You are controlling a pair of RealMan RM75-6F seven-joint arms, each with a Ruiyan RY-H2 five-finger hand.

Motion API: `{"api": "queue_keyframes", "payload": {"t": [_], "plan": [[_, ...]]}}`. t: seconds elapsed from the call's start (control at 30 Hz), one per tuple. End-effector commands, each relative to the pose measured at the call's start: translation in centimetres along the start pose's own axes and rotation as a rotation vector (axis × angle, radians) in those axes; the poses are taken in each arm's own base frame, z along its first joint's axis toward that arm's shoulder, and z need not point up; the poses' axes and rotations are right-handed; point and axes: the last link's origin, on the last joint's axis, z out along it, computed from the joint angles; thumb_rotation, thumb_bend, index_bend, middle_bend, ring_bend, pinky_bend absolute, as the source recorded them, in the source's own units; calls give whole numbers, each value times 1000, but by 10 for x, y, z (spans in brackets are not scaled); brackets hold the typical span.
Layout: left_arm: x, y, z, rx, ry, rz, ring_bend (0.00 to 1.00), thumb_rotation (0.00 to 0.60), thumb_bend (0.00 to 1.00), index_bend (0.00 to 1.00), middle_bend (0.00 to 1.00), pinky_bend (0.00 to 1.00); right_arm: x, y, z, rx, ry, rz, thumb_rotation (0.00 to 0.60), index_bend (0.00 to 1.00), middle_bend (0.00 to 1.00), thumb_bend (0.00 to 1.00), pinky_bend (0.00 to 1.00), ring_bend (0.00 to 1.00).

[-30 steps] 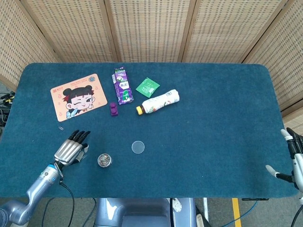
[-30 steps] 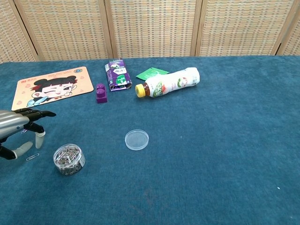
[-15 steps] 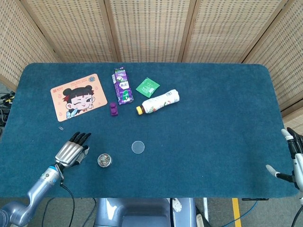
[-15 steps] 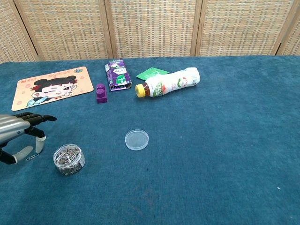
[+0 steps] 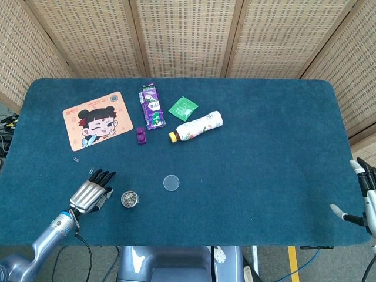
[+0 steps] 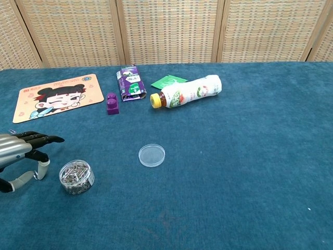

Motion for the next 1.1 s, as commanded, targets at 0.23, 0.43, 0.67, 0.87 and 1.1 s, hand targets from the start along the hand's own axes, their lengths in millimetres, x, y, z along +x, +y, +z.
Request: {"api": "queue_keyframes", "payload": {"t": [0.23, 0.43, 0.67, 0.87, 1.1], "plan": [[21, -11, -6, 4, 128, -40, 0, 600, 444, 359, 0, 0, 0, -1, 0, 2, -1, 0, 600, 0, 0, 0, 0, 0], [14, -21, -5, 14, 102, -7, 0, 600, 299, 394, 0, 0, 0, -1, 0, 1, 2, 1, 600, 0, 0, 0, 0, 0], [2, -22, -1, 15, 71, 9, 0, 600, 351, 493, 0, 0, -1, -1, 1, 0, 0, -1, 600, 0, 0, 0, 0, 0], [2, -21, 1, 15, 79, 4, 0, 600, 367, 515, 0, 0, -1, -1, 1, 0, 0, -2, 600, 0, 0, 0, 0, 0], [2, -21, 2, 13, 81, 9, 0, 600, 368, 515, 0, 0, 0, -1, 1, 0, 1, -1, 600, 0, 0, 0, 0, 0]]}}
